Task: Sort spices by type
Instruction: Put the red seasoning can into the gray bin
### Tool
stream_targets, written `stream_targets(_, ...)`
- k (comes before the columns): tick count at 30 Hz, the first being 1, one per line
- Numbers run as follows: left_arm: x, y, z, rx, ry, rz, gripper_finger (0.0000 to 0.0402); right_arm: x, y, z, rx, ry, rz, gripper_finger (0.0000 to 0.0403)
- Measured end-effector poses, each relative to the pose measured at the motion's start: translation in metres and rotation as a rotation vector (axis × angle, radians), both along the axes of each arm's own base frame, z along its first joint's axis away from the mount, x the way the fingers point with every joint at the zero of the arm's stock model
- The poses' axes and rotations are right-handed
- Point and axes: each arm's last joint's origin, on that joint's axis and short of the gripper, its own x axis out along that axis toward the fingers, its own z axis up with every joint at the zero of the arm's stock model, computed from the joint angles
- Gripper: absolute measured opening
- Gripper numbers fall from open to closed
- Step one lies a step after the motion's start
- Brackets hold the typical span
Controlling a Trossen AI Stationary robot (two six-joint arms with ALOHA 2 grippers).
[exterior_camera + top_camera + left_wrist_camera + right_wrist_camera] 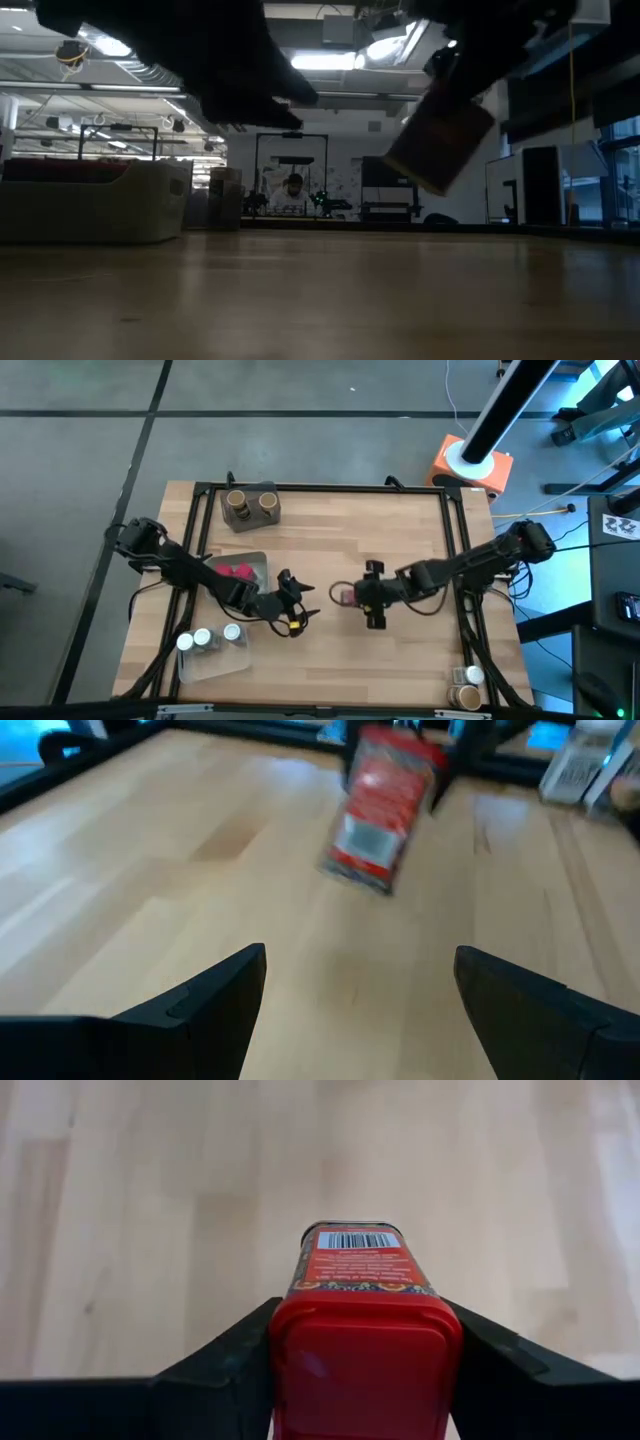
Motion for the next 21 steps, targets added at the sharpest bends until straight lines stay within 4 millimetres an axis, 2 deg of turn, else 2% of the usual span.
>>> stream_targets(8, -0.006, -0.005, -0.01, -0.023, 0.074, 0.01, 0.0308, 0.02, -0.03, 0.005, 0.028, 0.0, -0.035, 0.0217)
stream_targets(21, -0.01, -0.004, -0.015, -0.028, 0.128, 0.029, 0.0308, 0.082, -0.057, -0.012, -0.003, 0.228, -0.023, 0.0217)
